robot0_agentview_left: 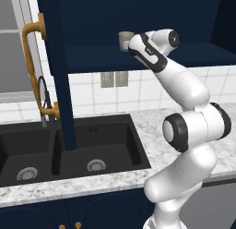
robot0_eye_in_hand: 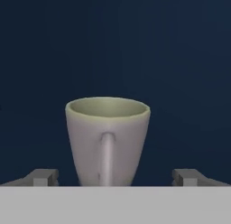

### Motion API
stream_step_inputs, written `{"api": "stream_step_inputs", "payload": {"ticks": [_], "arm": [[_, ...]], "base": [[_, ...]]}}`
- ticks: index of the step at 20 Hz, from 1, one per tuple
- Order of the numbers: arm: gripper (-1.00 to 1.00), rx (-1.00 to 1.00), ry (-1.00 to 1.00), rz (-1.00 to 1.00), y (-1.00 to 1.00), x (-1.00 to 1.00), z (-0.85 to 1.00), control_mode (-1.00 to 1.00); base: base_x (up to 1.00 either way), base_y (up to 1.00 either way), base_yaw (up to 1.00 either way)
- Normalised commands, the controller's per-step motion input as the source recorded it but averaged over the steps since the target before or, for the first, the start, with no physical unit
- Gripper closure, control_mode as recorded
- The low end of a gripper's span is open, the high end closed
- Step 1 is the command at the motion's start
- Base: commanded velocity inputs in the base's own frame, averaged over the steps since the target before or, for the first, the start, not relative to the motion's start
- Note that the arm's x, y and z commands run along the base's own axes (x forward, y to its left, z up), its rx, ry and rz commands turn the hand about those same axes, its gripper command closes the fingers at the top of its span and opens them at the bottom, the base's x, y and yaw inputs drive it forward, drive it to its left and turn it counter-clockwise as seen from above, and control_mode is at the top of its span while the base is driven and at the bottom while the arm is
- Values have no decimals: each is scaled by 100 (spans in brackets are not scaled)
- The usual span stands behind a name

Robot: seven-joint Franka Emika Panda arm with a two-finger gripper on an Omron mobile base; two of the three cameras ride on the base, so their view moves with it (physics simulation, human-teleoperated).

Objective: Gather all objects into one cabinet and sort the glasses and bowls to opposite sides.

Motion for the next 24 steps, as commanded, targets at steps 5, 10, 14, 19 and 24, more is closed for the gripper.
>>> {"api": "stream_step_inputs", "payload": {"ticks": [5, 10, 14, 19, 24], "arm": [[100, 0, 0, 1, 8, 9, -6, -100], [100, 0, -1, 0, 0, 6, 0, -100], [100, 0, -5, 0, 6, -13, 0, -100], [100, 0, 0, 0, 17, -5, 0, -100], [100, 3, 0, 0, 0, 0, 0, -100]], "base": [[0, 0, 0], [0, 0, 0], [0, 0, 0], [0, 0, 0], [0, 0, 0]]}}
